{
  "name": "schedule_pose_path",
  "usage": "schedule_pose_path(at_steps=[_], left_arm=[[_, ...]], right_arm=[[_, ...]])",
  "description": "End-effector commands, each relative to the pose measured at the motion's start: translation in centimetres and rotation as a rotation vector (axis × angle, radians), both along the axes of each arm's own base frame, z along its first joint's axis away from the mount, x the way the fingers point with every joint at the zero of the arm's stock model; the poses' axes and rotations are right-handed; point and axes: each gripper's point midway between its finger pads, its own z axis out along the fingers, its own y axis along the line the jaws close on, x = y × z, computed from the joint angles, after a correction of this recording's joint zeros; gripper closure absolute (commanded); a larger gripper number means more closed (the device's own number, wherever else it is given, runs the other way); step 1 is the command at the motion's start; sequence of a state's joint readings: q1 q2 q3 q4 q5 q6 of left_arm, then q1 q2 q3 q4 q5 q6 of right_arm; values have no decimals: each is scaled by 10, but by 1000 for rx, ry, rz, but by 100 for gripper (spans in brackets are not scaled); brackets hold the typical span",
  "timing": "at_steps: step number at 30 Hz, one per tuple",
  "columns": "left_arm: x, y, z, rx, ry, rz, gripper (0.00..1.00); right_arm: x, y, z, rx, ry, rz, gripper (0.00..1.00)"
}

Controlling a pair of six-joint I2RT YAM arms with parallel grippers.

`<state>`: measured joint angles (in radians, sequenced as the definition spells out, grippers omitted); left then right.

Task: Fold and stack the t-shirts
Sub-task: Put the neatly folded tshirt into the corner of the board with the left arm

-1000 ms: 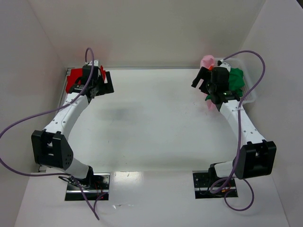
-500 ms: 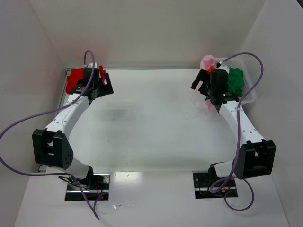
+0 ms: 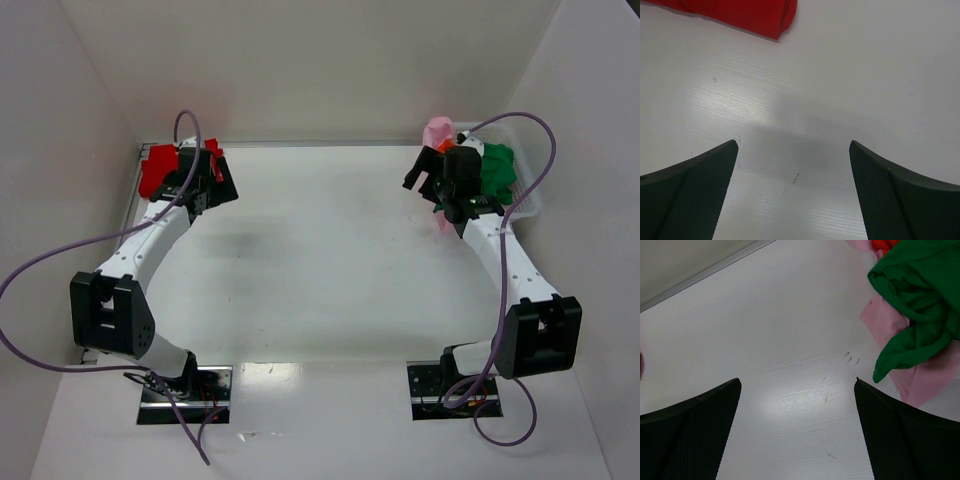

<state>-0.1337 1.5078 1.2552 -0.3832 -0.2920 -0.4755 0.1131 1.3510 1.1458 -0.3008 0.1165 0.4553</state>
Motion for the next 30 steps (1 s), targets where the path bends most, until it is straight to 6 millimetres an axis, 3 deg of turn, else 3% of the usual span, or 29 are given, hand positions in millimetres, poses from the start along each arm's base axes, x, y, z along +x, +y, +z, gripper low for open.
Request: schedule_pose_path(at_steps=[1, 15, 18, 22, 30], left_arm=[[4, 4, 7, -10, -43, 36, 0], [2, 12, -1, -43, -28, 66, 0], [1, 11, 3, -43, -35, 53, 0], [2, -2, 4, -61, -34, -37, 0], [8, -11, 12, -51, -60, -122, 0]], right_arm=[[3, -4, 13, 9, -57, -16, 1], [1, 0, 8, 17, -46, 2, 1], [0, -3, 16, 15, -76, -9, 1], [1, -2, 5, 11, -44, -9, 1], [-2, -5, 16, 9, -66, -18, 1]])
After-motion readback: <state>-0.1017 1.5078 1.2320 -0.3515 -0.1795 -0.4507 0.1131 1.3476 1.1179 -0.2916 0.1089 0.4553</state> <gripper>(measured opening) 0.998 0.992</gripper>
